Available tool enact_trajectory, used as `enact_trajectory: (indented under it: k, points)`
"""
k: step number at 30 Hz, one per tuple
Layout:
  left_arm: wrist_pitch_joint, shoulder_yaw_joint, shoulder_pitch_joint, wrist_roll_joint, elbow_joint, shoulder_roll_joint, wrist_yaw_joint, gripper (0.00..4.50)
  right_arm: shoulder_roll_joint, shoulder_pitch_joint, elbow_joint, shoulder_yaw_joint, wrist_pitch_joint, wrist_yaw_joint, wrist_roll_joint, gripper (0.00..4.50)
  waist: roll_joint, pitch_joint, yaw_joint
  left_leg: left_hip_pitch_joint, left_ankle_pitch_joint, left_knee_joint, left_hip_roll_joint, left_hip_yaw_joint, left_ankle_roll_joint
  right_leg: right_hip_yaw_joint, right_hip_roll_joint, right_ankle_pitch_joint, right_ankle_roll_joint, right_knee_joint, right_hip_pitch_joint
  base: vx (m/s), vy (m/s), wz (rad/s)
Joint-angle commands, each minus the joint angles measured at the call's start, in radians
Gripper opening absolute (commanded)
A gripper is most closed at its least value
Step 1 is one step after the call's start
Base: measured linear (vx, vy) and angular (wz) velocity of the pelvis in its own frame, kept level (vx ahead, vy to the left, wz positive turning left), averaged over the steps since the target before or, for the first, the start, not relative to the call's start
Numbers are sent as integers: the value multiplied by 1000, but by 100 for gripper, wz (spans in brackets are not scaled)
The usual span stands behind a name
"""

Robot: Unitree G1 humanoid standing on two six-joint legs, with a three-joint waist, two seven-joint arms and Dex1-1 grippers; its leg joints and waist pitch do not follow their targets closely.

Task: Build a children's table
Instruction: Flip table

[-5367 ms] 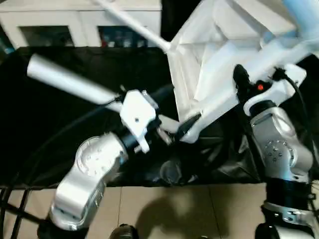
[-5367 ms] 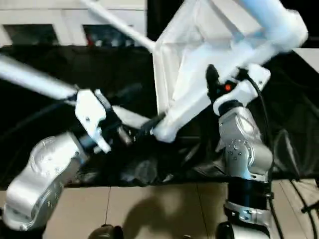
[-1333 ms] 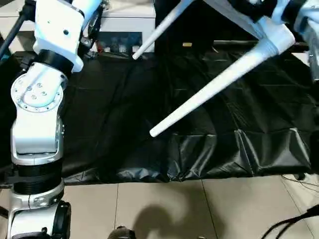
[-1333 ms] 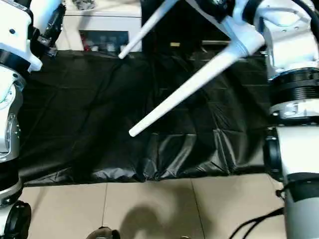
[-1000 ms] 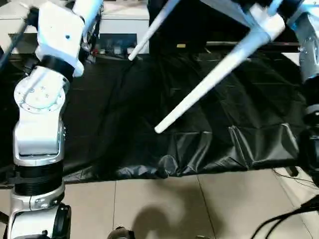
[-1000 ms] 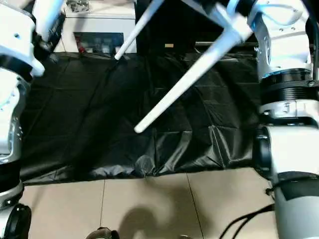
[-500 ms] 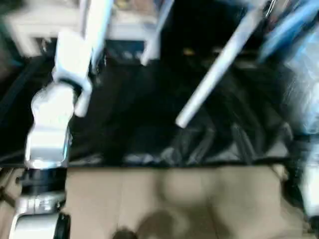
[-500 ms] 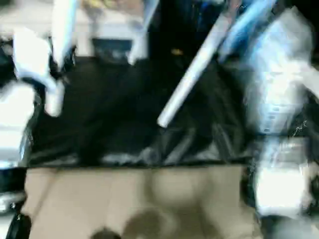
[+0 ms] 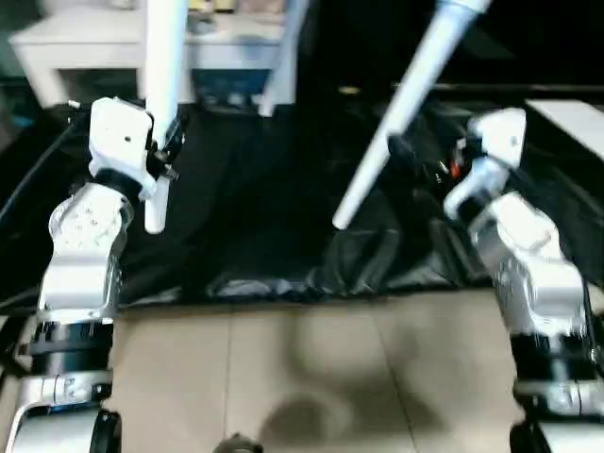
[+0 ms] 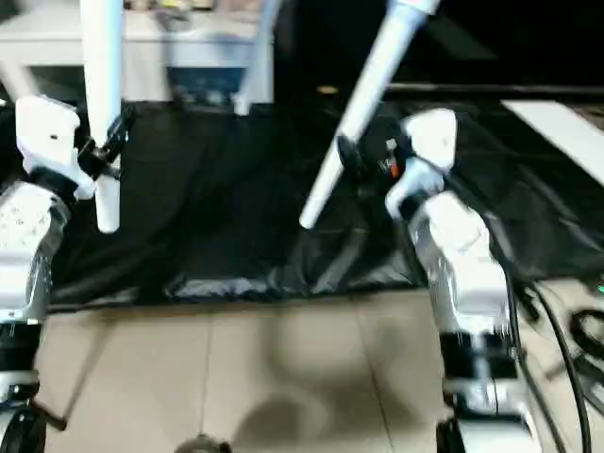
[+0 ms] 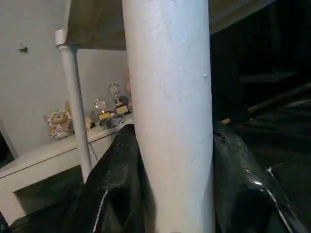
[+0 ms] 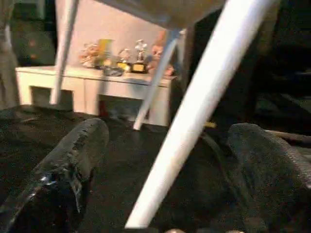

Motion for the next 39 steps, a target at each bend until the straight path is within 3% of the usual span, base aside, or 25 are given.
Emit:
enact_trajectory:
  k: [1,2,3,4,5,6,7,8,9,10,11,12,13,14,15,16,17,18,20,23,26,31,33,37,39]
  points:
    - [0,-74,32,51,35,21,-75,170,3,-8,8,-14,11,-27,-13,450,-3,-24,-16,117,-134,177,-39,-88,-11,69,-142,-1101,-49,-284,-131,-49,-81,13]
    - [0,-76,34,51,35,22,-75,170,4,-8,14,-15,10,-32,-15,450,2,-26,-18,49,-165,136,-37,-116,-4,47,-157,-950,-38,-230,-2,7,6,-25]
    - [0,-77,35,52,35,22,-76,170,4,-9,18,-15,9,-35,-16,450,45,-33,-26,109,-502,22,-5,-117,-49,-38,-73,-670,-29,-183,-7,0,0,0]
    - [-1,-79,37,52,34,23,-75,170,3,-7,21,-15,10,-41,-18,450,19,-10,-46,104,-671,-36,6,-115,-36,-83,10,-569,17,-188,-24,0,0,0]
    - [-4,-81,41,50,33,23,-73,170,6,1,15,-12,15,-50,-21,450,68,-46,-51,120,-789,-75,33,-140,-11,-96,12,-370,-4,-149,16,-129,-7,14]
    - [-2,-82,46,46,25,20,-70,170,11,9,6,-10,24,-55,-19,450,89,-39,-35,28,-936,-165,83,-138,47,-84,-4,183,-58,-11,85,-134,-10,8]
    - [-1,-82,47,45,23,19,-69,170,13,12,3,-10,26,-58,-21,450,90,-37,-30,41,-949,-170,75,-128,40,-84,-1,186,-60,-12,71,-134,-10,8]
    - [5,-81,53,36,13,12,-63,170,25,24,-12,-9,36,-72,-24,450,52,-48,-46,84,-827,-128,55,-122,6,-42,-25,39,-62,-58,59,-55,1,5]
    - [12,-82,58,25,7,3,-56,170,36,36,-24,-8,40,-90,-29,450,22,-54,-51,68,-687,-104,38,-120,-10,-18,-42,-94,-39,-79,73,0,0,0]
    - [13,-83,59,20,6,1,-54,170,39,39,-27,-8,41,-99,-32,450,21,-44,-35,47,-516,-74,21,-100,-46,3,-79,-420,-54,-146,46,0,0,0]
    - [13,-83,59,20,6,1,-54,170,39,39,-27,-8,41,-99,-32,450,13,-52,-30,45,-432,-65,19,-92,-47,9,-81,-482,-58,-157,41,-48,-75,-4]
    - [16,-82,61,11,7,-5,-49,170,41,41,-28,-6,40,-109,-36,450,9,-66,-24,34,-275,-65,29,-79,-41,12,-68,-412,-77,-147,38,-24,-72,8]
    - [16,-82,61,11,7,-5,-49,170,41,41,-28,-6,40,-109,-36,450,6,-75,-21,27,-197,-65,30,-74,-31,9,-60,-312,-88,-136,45,-24,-72,8]
    - [20,-81,62,3,11,-10,-47,170,42,41,-25,-4,43,-107,-35,450,14,-83,-15,21,-73,-61,33,-62,-9,6,-49,-103,-121,-118,42,-31,-69,10]
    - [21,-81,62,5,14,-13,-42,170,42,41,-24,-3,44,-106,-35,450,16,-80,-18,16,-80,-65,32,-55,-1,5,-44,-65,-135,-118,40,0,0,0]
    - [17,-78,60,6,25,-21,-24,170,44,40,-20,-3,45,-106,-34,450,30,-75,-16,5,-177,-77,37,-51,-14,4,-40,-78,-149,-119,37,0,0,0]
    - [17,-78,60,6,25,-21,-24,170,44,40,-20,-3,45,-106,-34,450,32,-72,-18,3,-247,-80,37,-49,-30,3,-33,-121,-145,-120,33,0,0,0]
    - [23,-76,60,3,26,-24,-20,170,46,40,-22,-4,49,-108,-36,450,29,-69,-17,14,-371,-85,42,-50,-63,5,-30,-213,-126,-129,23,0,0,0]
    - [48,-75,43,12,48,-27,0,170,45,43,-26,-4,57,-114,-42,450,33,-66,-16,19,-412,-87,43,-48,-77,8,-27,-240,-112,-134,16,0,0,0]
    - [53,-83,31,18,65,-24,5,170,41,51,-29,0,59,-116,-46,450,32,-66,-15,17,-409,-89,44,-47,-81,9,-26,-231,-102,-135,15,0,0,0]
    - [44,-94,28,22,72,-19,-4,170,34,56,-24,5,58,-112,-51,450,33,-70,-14,14,-369,-89,46,-45,-82,10,-24,-148,-113,-130,19,0,0,0]
    - [31,-97,32,22,79,-15,-14,170,11,28,46,-8,31,-111,-65,450,33,-80,-11,6,-238,-80,46,-39,-69,7,-23,40,-149,-111,33,0,0,0]
    - [22,-102,31,30,95,-7,-10,170,1,3,93,-21,17,-109,-66,450,26,-82,-12,0,-176,-73,43,-36,-59,4,-22,107,-163,-103,39,0,0,0]
    - [37,-115,16,66,181,13,16,170,-13,-31,157,-35,2,-113,-74,450,17,-72,-13,6,-214,-77,44,-30,-51,6,-23,23,-162,-113,33,0,0,0]
    - [42,-112,7,77,206,17,36,170,-12,-31,154,-34,6,-113,-72,450,20,-71,-14,5,-228,-80,46,-31,-54,7,-24,-7,-148,-115,33,0,0,0]
